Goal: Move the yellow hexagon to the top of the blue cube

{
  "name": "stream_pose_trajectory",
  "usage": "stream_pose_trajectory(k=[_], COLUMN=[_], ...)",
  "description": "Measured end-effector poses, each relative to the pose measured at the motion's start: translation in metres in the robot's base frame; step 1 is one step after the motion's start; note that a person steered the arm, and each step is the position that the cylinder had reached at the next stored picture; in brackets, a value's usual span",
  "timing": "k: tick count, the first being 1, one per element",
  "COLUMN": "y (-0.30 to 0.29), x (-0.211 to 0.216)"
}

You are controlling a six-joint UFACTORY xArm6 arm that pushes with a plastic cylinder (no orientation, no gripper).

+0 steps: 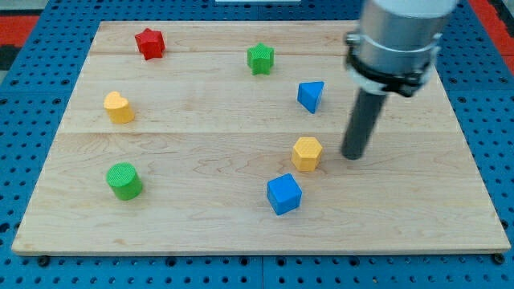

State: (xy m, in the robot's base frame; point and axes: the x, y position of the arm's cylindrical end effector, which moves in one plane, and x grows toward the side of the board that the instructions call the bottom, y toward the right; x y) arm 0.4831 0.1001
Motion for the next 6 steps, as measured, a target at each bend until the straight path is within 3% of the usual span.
stream_pose_trajectory(k=[1, 3, 4, 6], y=[-0.068, -0.1, -0.16, -0.114], x=[0.003, -0.029, -0.006, 0.002])
